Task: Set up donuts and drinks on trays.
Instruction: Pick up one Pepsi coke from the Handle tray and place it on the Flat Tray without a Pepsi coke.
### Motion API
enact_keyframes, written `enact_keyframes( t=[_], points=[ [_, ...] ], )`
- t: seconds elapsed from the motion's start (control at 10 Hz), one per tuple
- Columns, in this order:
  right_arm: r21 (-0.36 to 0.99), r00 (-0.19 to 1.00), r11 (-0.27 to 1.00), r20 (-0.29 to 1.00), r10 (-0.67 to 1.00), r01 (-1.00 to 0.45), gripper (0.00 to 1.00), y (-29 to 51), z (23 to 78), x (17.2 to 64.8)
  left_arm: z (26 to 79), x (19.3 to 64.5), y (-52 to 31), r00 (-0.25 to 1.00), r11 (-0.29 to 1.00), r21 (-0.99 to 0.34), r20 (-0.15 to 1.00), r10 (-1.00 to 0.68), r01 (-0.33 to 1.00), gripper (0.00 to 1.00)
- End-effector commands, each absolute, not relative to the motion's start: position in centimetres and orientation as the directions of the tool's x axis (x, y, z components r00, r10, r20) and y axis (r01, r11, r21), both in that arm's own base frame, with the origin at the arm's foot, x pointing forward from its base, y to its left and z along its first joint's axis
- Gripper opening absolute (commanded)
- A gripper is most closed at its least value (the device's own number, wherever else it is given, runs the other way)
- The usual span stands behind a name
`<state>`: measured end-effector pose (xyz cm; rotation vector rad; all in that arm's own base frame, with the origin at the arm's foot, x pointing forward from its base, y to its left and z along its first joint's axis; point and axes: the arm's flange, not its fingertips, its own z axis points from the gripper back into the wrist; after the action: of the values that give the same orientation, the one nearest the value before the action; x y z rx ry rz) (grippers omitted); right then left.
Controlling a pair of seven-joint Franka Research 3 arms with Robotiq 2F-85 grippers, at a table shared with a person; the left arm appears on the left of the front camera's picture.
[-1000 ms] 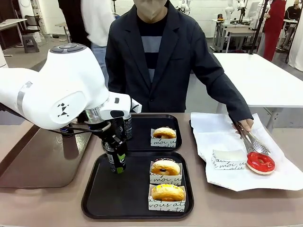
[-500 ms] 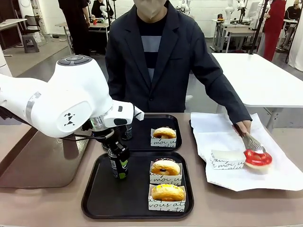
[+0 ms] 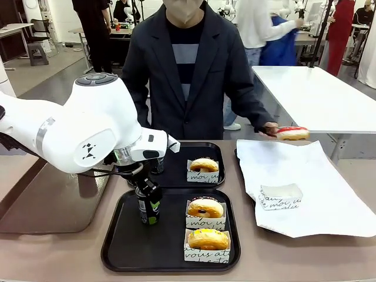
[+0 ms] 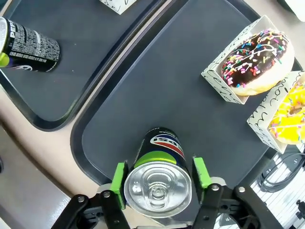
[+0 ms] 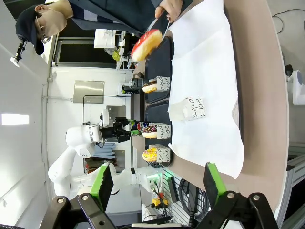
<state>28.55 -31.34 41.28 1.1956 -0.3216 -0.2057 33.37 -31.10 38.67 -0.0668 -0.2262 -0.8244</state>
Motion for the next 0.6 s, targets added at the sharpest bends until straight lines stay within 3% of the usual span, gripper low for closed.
enact_keyframes(
  t=[0.0,0.1,0.3,0.5],
  points=[
    [0.937,0.936,0.349,0.141,-0.324,-0.02,1.0,-31.3,41.3,28.5,39.7,33.2,-30.5,0.658,0.689,0.043,0.259,-0.707,0.723,1.0],
    [0.937,0.936,0.349,0.141,-0.324,-0.02,1.0,-31.3,41.3,28.5,40.4,33.2,-30.0,0.664,0.697,0.043,0.268,-0.699,0.716,0.78],
    [0.937,0.936,0.349,0.141,-0.324,-0.02,1.0,-31.3,41.3,28.5,42.2,32.5,-29.1,0.666,0.709,0.055,0.297,-0.684,0.703,0.96],
    [0.937,0.936,0.349,0.141,-0.324,-0.02,1.0,-31.3,41.3,28.5,44.0,31.4,-28.1,0.662,0.713,0.073,0.315,-0.679,0.697,1.0]
  ],
)
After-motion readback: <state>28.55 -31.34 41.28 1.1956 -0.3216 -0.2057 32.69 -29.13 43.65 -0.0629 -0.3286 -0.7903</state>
